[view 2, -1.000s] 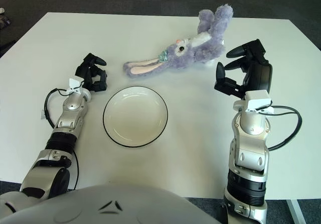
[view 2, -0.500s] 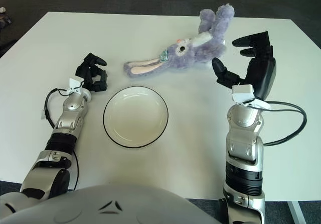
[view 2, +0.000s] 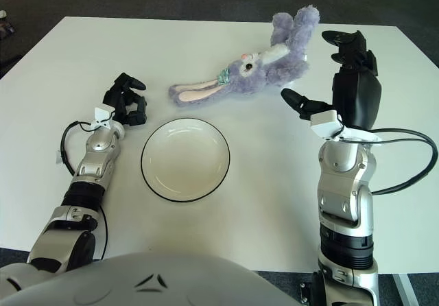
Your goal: Put the doll into the plate.
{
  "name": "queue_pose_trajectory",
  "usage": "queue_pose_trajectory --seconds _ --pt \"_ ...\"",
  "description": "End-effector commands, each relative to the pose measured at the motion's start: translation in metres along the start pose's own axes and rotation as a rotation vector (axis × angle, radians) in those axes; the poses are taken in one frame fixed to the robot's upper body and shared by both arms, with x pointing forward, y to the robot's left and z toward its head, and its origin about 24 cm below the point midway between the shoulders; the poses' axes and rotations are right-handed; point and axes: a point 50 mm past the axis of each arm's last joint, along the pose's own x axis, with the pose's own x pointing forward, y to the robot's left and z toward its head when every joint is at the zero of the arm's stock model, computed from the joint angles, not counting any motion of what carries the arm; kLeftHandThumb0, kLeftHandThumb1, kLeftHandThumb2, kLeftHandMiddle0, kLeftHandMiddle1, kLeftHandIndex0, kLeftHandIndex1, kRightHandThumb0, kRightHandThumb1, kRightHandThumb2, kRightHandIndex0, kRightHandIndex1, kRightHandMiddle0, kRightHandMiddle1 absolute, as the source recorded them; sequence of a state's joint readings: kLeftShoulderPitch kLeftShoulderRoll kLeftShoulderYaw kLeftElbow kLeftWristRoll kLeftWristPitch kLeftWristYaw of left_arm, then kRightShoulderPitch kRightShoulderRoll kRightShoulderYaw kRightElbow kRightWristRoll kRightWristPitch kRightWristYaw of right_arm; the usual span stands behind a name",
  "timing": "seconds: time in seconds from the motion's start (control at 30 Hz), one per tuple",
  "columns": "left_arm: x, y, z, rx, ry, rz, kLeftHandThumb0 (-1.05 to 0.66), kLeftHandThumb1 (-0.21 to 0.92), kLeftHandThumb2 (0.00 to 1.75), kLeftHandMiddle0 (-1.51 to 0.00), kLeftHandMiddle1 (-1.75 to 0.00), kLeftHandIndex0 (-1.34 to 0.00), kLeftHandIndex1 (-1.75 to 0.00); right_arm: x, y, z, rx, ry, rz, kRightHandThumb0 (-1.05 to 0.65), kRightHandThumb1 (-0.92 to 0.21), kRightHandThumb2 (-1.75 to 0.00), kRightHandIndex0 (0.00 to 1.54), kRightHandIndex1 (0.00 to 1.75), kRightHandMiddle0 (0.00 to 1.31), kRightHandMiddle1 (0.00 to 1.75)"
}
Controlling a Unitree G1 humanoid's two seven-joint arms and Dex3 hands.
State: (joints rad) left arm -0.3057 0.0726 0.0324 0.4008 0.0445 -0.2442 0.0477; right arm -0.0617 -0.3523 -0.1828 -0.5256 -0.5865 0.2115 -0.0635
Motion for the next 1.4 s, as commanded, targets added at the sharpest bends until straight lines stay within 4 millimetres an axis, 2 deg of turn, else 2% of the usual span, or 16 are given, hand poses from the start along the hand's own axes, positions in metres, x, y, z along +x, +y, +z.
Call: queue_pose_trajectory --seconds 0.0,0.13,0.3,0.43,0.67,0.87,0.93,1.03,1.17,1.27,1.37 --pt "-0.016 -0.005 -0.021 -0.013 0.09 0.005 -0.01 0.31 1.33 -0.5 -1.75 -0.49 -1.75 0.003 0.0 0.002 -0.051 -0.021 0.021 -0.01 0.0 -1.29 0.0 0.38 0.0 0.59" --pt "-0.015 -0.006 -0.021 -0.01 0.094 0.004 -0.01 0.32 1.33 -0.5 -1.75 -0.49 -1.75 0.007 0.003 0.008 -0.111 -0.069 0.03 0.03 0.0 -1.32 0.0 0.42 0.0 0.59" --pt "-0.015 -0.006 -0.021 -0.009 0.095 0.005 -0.01 0.32 1.32 -0.5 -1.75 -0.48 -1.75 0.011 0.001 0.013 -0.202 -0.107 0.049 0.05 -0.01 -1.32 0.0 0.57 0.0 0.59" --pt "-0.015 -0.006 -0.021 -0.007 0.095 0.007 -0.01 0.33 1.31 -0.49 -1.75 -0.48 -1.75 0.012 0.002 0.013 -0.275 -0.117 0.069 0.06 -0.01 -1.32 0.0 0.55 0.0 0.55" --pt "-0.016 -0.006 -0.023 -0.01 0.091 0.005 -0.01 0.33 1.31 -0.49 -1.75 -0.47 -1.75 0.022 0.008 0.011 -0.402 -0.16 0.11 0.09 -0.01 -1.33 0.01 0.5 0.0 0.39" --pt "-0.016 -0.006 -0.024 -0.009 0.091 0.004 -0.01 0.33 1.31 -0.49 -1.75 -0.48 -1.75 0.029 0.015 0.009 -0.486 -0.206 0.141 0.08 0.0 -1.34 0.01 0.49 0.0 0.37" --pt "-0.016 -0.006 -0.024 -0.004 0.093 0.009 -0.01 0.33 1.31 -0.49 -1.75 -0.48 -1.75 0.03 0.017 0.009 -0.523 -0.242 0.147 -0.01 0.0 -1.31 0.02 0.49 0.0 0.38" --pt "-0.017 -0.006 -0.023 0.002 0.093 0.014 -0.01 0.33 1.31 -0.49 -1.75 -0.48 -1.75 0.031 0.02 0.009 -0.553 -0.282 0.145 -0.31 -0.08 -1.17 0.07 0.56 0.0 0.46" --pt "-0.017 -0.006 -0.023 0.01 0.096 0.016 -0.01 0.33 1.31 -0.49 -1.75 -0.47 -1.75 0.031 0.026 0.013 -0.557 -0.305 0.166 -0.53 -0.15 -1.05 0.12 0.68 0.0 0.53" --pt "-0.016 -0.007 -0.024 0.019 0.104 0.021 -0.01 0.34 1.29 -0.48 -1.75 -0.47 -1.75 0.033 0.028 0.016 -0.561 -0.307 0.207 -0.61 -0.17 -1.02 0.12 0.71 0.0 0.55" --pt "-0.016 -0.007 -0.024 0.027 0.108 0.025 -0.01 0.36 1.28 -0.47 -1.75 -0.45 -1.75 0.036 0.029 0.018 -0.575 -0.297 0.243 -0.67 -0.21 -0.96 0.13 0.93 0.0 0.57"
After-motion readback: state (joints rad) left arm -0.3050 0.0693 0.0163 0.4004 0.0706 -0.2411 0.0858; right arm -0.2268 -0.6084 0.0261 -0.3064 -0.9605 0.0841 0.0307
